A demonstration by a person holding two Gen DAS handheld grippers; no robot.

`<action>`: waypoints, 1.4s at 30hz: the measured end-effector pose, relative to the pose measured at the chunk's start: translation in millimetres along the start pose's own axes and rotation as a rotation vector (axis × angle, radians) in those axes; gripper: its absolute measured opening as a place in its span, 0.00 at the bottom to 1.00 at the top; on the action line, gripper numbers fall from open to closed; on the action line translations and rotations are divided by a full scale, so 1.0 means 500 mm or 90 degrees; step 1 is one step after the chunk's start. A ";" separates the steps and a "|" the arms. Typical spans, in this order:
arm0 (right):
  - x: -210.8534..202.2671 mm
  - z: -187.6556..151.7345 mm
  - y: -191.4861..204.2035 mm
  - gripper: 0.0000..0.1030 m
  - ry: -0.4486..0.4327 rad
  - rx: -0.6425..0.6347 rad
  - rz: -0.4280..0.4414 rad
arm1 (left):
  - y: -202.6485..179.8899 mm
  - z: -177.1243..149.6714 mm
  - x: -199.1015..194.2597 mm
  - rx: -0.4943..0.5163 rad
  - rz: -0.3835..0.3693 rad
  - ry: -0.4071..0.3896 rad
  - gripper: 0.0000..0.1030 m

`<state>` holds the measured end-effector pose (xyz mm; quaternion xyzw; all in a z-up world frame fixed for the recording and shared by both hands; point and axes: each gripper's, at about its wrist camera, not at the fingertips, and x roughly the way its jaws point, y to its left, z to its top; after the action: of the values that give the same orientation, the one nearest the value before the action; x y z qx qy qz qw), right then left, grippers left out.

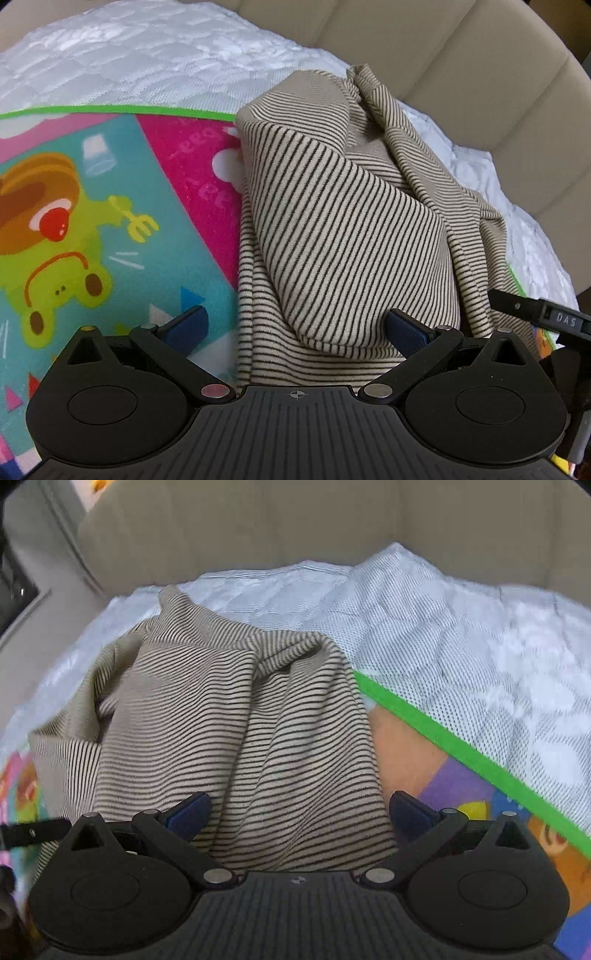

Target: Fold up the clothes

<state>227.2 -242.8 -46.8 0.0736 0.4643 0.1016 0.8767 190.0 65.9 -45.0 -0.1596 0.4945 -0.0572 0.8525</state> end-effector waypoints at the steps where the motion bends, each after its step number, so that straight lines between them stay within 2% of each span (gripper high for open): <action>1: -0.003 -0.006 0.009 0.87 -0.002 -0.015 -0.012 | -0.001 0.002 -0.003 0.004 0.013 0.004 0.86; 2: -0.006 -0.013 0.019 0.82 -0.004 -0.033 -0.022 | -0.003 0.003 -0.008 0.008 0.025 0.008 0.80; 4: -0.017 -0.027 0.034 0.59 -0.002 -0.059 -0.028 | -0.003 0.002 -0.015 0.012 0.028 0.017 0.53; 5: -0.025 -0.034 0.038 0.51 0.001 -0.065 -0.021 | -0.003 -0.001 -0.019 0.008 0.022 0.026 0.47; 6: -0.032 -0.039 0.040 0.38 0.008 -0.065 -0.013 | -0.003 -0.008 -0.022 0.002 0.016 0.039 0.40; 7: -0.039 -0.044 0.040 0.29 0.020 -0.057 -0.002 | -0.007 -0.016 -0.023 0.006 0.021 0.049 0.31; 9: -0.056 -0.059 0.041 0.23 0.045 -0.046 0.016 | -0.019 -0.034 -0.028 0.026 0.037 0.059 0.26; 11: -0.074 -0.085 0.046 0.19 0.068 -0.049 0.023 | -0.030 -0.057 -0.041 0.048 0.043 0.070 0.26; 14: -0.110 -0.136 0.050 0.18 0.097 -0.069 0.022 | -0.039 -0.095 -0.064 0.062 0.039 0.108 0.24; 18: -0.167 -0.204 0.049 0.17 0.149 -0.058 0.036 | -0.051 -0.159 -0.098 0.099 0.027 0.166 0.24; 21: -0.217 -0.248 0.063 0.17 0.178 -0.096 0.046 | -0.057 -0.203 -0.129 0.126 0.004 0.211 0.24; 23: -0.249 -0.267 0.072 0.19 0.178 -0.132 0.042 | -0.052 -0.215 -0.151 0.123 -0.016 0.228 0.30; 24: -0.266 -0.272 0.077 0.24 0.163 -0.157 0.032 | -0.046 -0.214 -0.164 0.113 -0.029 0.230 0.39; 26: -0.303 -0.278 0.086 0.39 0.108 -0.212 0.019 | -0.030 -0.201 -0.192 0.085 -0.065 0.210 0.51; 27: -0.318 -0.276 0.088 0.52 0.081 -0.230 0.016 | -0.022 -0.192 -0.206 0.072 -0.082 0.194 0.61; 28: -0.329 -0.268 0.089 0.63 0.055 -0.238 0.019 | -0.016 -0.182 -0.221 0.059 -0.098 0.177 0.72; 29: -0.335 -0.256 0.087 0.68 0.026 -0.235 0.023 | -0.009 -0.170 -0.233 0.048 -0.108 0.157 0.77; 30: -0.339 -0.246 0.084 0.75 -0.002 -0.228 0.028 | -0.003 -0.158 -0.236 0.036 -0.109 0.140 0.84; 31: -0.339 -0.239 0.083 0.84 -0.027 -0.217 0.031 | 0.002 -0.147 -0.235 0.024 -0.108 0.126 0.86; 32: -0.334 -0.236 0.084 0.88 -0.048 -0.203 0.033 | 0.007 -0.138 -0.227 0.006 -0.104 0.119 0.87; 33: -0.326 -0.233 0.087 0.97 -0.069 -0.185 0.033 | 0.011 -0.131 -0.215 -0.014 -0.097 0.115 0.89; 34: -0.315 -0.231 0.090 1.00 -0.091 -0.163 0.030 | 0.013 -0.127 -0.203 -0.031 -0.093 0.116 0.90; 36: -0.281 -0.227 0.093 1.00 -0.122 -0.121 0.029 | 0.017 -0.124 -0.178 -0.058 -0.086 0.123 0.90; 39: -0.213 -0.229 0.087 1.00 -0.103 -0.048 0.029 | 0.002 -0.121 -0.132 -0.039 -0.090 0.111 0.91; 41: -0.175 -0.232 0.085 1.00 -0.059 -0.037 0.041 | -0.009 -0.116 -0.120 0.000 -0.070 0.098 0.82; 42: -0.168 -0.235 0.086 1.00 -0.050 -0.052 0.035 | -0.008 -0.110 -0.117 0.015 -0.059 0.097 0.59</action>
<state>78.7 -217.7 -35.5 0.0545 0.4227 0.1418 0.8934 113.1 65.4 -20.9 -0.1679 0.5495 -0.1145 0.8104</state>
